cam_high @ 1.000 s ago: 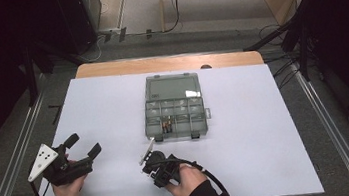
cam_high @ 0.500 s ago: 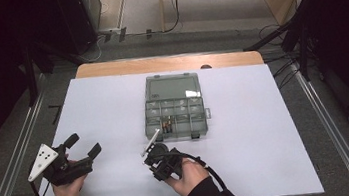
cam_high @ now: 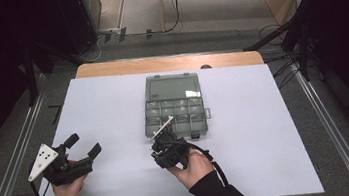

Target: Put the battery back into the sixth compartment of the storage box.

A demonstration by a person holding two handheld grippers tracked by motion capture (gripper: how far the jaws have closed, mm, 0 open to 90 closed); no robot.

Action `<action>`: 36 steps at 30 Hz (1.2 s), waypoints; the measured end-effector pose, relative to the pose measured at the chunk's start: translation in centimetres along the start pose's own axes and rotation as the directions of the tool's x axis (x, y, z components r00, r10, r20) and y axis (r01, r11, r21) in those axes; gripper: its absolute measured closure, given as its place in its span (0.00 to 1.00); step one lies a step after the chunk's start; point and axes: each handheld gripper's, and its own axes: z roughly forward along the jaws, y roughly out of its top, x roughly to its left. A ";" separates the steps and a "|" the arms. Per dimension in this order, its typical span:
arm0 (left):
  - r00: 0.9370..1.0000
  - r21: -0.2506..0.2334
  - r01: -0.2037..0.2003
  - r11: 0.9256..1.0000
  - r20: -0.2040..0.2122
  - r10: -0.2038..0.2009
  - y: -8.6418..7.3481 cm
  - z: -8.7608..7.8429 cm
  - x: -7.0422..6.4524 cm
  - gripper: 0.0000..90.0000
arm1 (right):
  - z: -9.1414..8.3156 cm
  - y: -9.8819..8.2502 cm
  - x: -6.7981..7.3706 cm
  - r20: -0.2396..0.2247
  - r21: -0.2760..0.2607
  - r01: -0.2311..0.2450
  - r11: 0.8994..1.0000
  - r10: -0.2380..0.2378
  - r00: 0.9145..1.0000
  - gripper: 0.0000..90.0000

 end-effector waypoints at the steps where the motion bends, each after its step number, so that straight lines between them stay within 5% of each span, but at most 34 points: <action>1: 1.000 -0.001 0.000 1.000 -0.001 0.000 0.0 0.0 0.0 0.09 | -0.1 0.0 -0.2 0.002 -0.011 -0.009 1.000 0.009 1.000 0.86; 10: 1.000 -0.003 0.003 1.000 -0.001 -0.003 0.0 0.0 0.0 0.09 | -0.7 0.0 -1.5 0.020 -0.074 -0.064 0.995 0.066 0.998 0.86; 17: 1.000 0.001 0.000 1.000 -0.002 0.000 0.0 0.0 0.0 0.09 | -1.2 -0.1 -2.7 0.007 -0.180 -0.125 0.976 0.129 0.992 0.86; 23: 1.000 0.003 0.000 1.000 -0.001 0.000 0.0 0.0 0.0 0.09 | -0.9 0.1 -3.8 -0.012 -0.211 -0.171 0.963 0.172 0.985 0.86; 31: 1.000 0.001 -0.001 1.000 -0.001 0.001 0.0 0.0 0.0 0.09 | -0.5 0.4 -5.5 -0.084 -0.239 -0.258 0.936 0.245 0.966 0.86; 36: 1.000 0.000 -0.001 1.000 -0.001 0.001 0.0 0.0 0.0 0.09 | 0.0 0.4 -6.7 -0.132 -0.264 -0.329 0.907 0.304 0.944 0.86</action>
